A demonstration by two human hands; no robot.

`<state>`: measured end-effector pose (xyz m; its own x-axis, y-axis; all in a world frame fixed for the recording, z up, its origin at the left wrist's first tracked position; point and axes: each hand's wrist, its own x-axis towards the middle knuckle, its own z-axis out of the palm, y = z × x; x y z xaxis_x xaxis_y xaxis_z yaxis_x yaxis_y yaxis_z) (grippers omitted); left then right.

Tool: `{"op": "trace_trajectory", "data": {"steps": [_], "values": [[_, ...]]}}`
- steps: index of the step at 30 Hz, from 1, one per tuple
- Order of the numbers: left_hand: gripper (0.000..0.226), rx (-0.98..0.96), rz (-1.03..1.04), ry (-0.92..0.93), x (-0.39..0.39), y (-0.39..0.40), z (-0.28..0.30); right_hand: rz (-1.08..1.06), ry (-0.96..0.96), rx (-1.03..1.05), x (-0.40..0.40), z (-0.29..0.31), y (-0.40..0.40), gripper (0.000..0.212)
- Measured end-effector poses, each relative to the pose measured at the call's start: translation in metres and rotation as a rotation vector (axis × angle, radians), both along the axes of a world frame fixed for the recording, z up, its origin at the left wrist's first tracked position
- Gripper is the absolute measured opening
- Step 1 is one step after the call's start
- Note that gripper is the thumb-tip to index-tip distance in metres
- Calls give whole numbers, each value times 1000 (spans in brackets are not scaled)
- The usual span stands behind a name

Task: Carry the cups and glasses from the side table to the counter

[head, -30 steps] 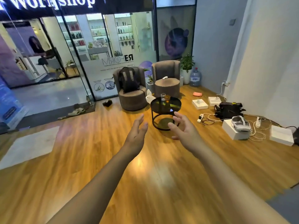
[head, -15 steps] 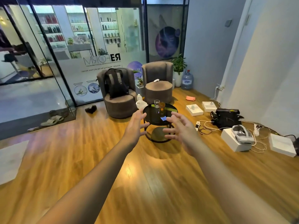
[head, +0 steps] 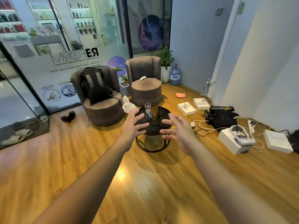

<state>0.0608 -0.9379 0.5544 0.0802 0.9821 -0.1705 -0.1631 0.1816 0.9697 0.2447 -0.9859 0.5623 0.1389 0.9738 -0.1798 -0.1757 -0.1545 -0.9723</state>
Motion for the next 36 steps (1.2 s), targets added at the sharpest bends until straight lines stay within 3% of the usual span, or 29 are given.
{"op": "trace_trajectory", "data": {"steps": [4, 11, 15, 22, 36], "values": [[65, -32, -36, -31, 6, 85, -23, -8, -16, -15, 9, -19, 82, 26], [56, -25, -39, 145, 33, 244, -36, 20, -93, -44, 36, -30, 243, 31], [53, -67, 11, 135, 49, 325, -52, 44, -176, -52, 60, -37, 328, 35], [43, -125, 44, 250, 71, 397, -105, 65, -219, -140, 82, -83, 426, 36], [62, -187, -129, 472, 94, 599, -243, 79, -350, -271, 90, -211, 620, 46]]}}
